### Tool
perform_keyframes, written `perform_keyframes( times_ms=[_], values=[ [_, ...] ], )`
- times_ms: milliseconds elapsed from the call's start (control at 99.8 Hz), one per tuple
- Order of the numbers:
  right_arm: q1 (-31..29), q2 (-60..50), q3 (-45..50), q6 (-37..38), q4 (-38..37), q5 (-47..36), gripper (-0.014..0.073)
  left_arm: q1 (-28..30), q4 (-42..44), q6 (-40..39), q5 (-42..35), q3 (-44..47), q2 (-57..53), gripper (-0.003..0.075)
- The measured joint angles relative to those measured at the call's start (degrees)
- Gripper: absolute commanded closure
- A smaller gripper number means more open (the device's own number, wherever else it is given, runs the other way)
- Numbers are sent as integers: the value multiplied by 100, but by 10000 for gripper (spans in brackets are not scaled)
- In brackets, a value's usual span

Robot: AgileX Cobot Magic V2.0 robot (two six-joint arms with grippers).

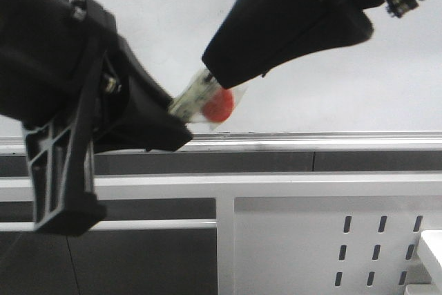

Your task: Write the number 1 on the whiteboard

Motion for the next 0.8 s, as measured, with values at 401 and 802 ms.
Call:
perform_keyframes(
  times_ms=[401, 802],
  values=[
    [0, 55, 0, -12, 0, -39, 624, -4, 6, 4, -35, -36, 0, 740],
    [0, 55, 0, -12, 11, -39, 669, -4, 20, 14, -24, -36, 0, 540]
  ],
)
